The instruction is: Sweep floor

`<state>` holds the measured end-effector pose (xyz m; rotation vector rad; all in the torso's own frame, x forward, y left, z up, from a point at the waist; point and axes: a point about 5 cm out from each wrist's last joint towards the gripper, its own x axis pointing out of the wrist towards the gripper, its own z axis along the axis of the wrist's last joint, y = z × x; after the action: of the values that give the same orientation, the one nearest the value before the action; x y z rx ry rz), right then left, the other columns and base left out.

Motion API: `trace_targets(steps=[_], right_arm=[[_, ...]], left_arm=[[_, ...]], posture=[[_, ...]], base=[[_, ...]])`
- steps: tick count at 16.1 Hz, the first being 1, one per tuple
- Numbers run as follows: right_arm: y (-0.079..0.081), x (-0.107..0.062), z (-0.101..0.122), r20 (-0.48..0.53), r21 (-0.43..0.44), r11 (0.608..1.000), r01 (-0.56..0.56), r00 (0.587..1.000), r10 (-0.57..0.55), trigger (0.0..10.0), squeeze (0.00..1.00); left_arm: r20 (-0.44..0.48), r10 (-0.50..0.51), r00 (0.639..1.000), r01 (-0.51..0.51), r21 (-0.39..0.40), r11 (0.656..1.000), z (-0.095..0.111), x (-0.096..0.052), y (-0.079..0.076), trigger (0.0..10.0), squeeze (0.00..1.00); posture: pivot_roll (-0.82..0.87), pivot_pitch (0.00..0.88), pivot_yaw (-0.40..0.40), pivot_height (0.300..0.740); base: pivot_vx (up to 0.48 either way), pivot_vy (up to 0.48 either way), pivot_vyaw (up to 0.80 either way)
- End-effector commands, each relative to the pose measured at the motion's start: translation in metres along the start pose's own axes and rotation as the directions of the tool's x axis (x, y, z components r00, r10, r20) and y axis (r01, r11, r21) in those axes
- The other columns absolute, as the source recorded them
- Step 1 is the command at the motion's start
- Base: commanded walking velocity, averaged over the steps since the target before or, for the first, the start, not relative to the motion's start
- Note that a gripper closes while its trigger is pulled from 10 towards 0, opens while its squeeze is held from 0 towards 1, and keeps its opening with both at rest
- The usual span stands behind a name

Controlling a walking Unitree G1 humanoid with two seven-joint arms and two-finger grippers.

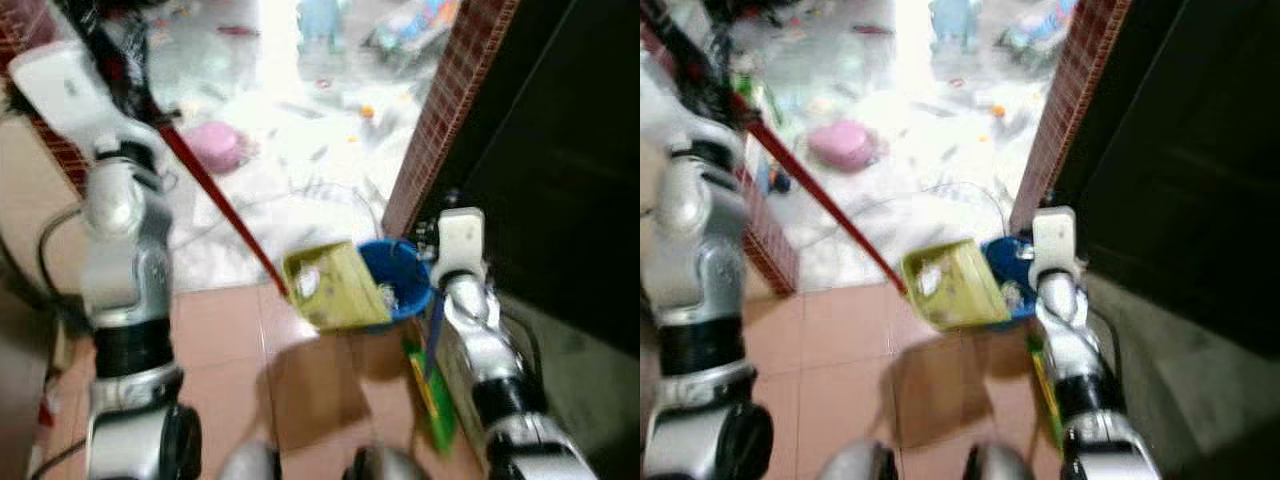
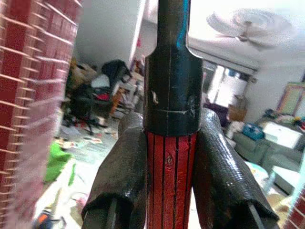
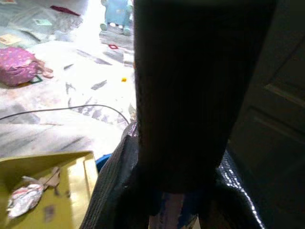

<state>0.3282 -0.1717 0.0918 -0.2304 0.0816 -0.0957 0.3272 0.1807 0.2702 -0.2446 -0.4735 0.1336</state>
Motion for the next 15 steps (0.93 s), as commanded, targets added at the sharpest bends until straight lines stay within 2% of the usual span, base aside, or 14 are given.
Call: trace_targets(steps=[1, 12, 15], right_arm=[[-0.0139, 0.0015, 0.0005, 0.009, -0.008, 0.999, 0.040, 0.999, -0.040, 10.0, 0.00], [-0.0107, 0.0011, -0.0008, 0.007, -0.003, 1.000, 0.027, 1.000, -0.027, 10.0, 0.00], [-0.0105, 0.0013, -0.0015, 0.007, -0.005, 1.000, 0.023, 1.000, -0.023, 10.0, 0.00]], left_arm=[[0.077, -0.047, 0.996, 0.048, -0.010, 0.999, 0.0164, 0.0035, -0.0142, 10.0, 0.00], [0.066, -0.061, 0.996, 0.062, -0.011, 0.998, 0.0132, 0.0017, -0.0187, 10.0, 0.00], [0.086, -0.096, 0.992, 0.093, 0.033, 0.995, 0.0154, 0.0027, -0.0231, 10.0, 0.00]], posture=[[-0.06, 0.089, 0.004, 0.740], [-0.06, 0.087, 0.008, 0.740], [-0.06, 0.087, 0.008, 0.740]], base=[[0.368, 0.000, 0.00], [0.384, 0.000, 0.00], [0.357, 0.000, 0.00]])
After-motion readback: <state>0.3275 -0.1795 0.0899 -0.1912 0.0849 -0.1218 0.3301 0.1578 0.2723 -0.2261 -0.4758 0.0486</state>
